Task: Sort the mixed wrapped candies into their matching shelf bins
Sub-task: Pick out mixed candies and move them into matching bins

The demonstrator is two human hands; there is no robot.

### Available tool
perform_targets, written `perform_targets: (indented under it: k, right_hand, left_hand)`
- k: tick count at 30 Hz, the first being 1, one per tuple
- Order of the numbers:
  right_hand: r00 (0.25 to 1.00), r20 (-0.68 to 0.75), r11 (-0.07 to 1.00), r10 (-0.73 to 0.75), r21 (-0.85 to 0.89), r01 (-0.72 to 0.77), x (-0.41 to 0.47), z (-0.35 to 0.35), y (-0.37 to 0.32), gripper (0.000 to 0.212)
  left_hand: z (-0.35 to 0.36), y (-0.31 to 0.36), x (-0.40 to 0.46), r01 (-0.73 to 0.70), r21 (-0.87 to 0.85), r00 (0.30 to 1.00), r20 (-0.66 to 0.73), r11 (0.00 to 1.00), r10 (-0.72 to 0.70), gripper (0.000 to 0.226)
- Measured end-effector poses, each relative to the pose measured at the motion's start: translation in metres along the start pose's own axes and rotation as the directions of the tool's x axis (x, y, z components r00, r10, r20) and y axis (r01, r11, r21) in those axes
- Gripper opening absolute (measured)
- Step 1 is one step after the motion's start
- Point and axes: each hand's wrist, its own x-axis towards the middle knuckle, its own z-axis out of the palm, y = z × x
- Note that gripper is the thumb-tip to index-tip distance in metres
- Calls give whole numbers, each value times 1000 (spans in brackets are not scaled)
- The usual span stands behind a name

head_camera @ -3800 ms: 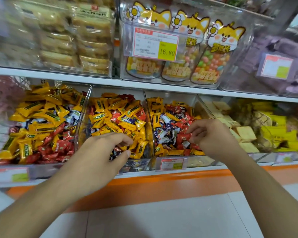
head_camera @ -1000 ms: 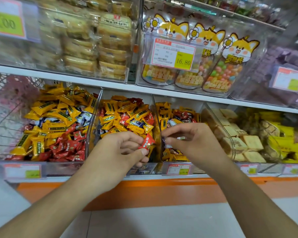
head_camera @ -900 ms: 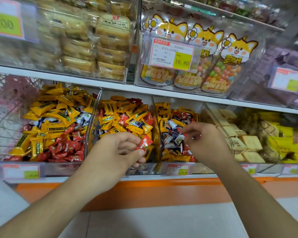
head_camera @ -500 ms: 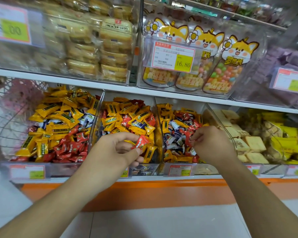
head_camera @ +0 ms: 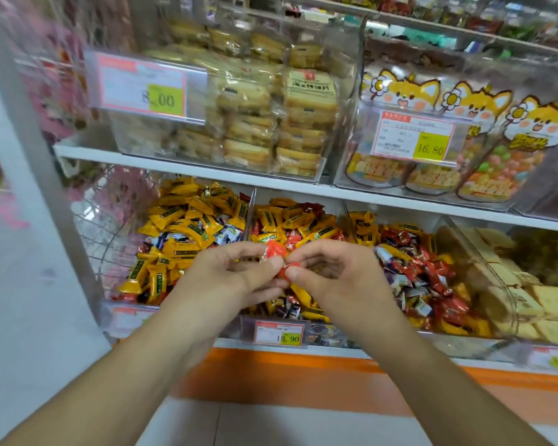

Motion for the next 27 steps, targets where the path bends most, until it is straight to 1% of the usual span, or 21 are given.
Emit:
perform_targets:
  k: [3,4,6,7,8,9,11,12,13,14,15,17,19,22,24,26,27]
  right_hand:
    - [999,45,999,-26,24,25,5,18,-7,16]
    - [998,56,999,-20,40,18,6,22,-8,19]
    - [998,70,998,4,64,-9,6,24,-10,22]
    - [998,68,998,15,61,-19,6,23,-10,21]
    - [998,60,999,23,47,-26,5,20,-9,19]
    - [998,49,999,31,28,-33,5,17,-8,17]
    - [998,35,999,49,0,-49,3,6,-4,15]
    - [997,34,998,62,8,-62,1,-1,-1,15]
    - [996,39,996,80,37,-82,-1,-8,1,15]
    - [994,45,993,102,60,-104,-4,-16,4,14]
    - [992,45,991,115,61,-117,-7,-23,7,14]
    - [992,30,992,123,-1,-123,-13,-39,17,14]
    - [990,-15,988,140,-70,-140,-14,-57,30,15]
    - [971,-171,977,168,-100,-186,-11,-96,52,17]
    - [932,-304,962,198,-121,-244,-8,-124,72,17]
    - [897,-382,916,222,-235,-327,-1,-147,93,21]
    - [894,-385,870,231,-330,-367,3,-155,104,23]
  left_hand:
    - [-19,9,-4,-62,130,998,-14,990,64,34]
    - [-26,13,-3,-77,177,996,-38,981,85,31]
    - [-46,18,3,-122,277,977,-136,953,164,22]
    - [-56,20,7,-150,363,954,-193,920,231,19]
    - [-66,23,11,-164,481,927,-223,861,302,19]
    - [-74,26,13,-160,612,909,-215,775,357,20]
    - [-80,27,12,-91,837,906,-155,539,394,31]
    - [-79,26,12,-54,899,911,-135,435,391,38]
    - [-76,25,12,-40,931,912,-114,362,393,44]
    - [-71,25,11,-49,943,913,-91,329,397,47]
    - [-65,24,10,-81,945,913,-58,317,405,48]
    - [-50,21,10,-166,938,908,24,305,418,46]
    - [-31,16,11,-255,922,898,115,290,425,41]
    - [-3,3,14,-364,889,879,230,278,417,36]
    - [12,-6,19,-417,870,869,297,263,396,33]
    - [25,-15,23,-459,848,859,347,267,376,31]
    - [30,-19,25,-473,836,856,360,278,371,29]
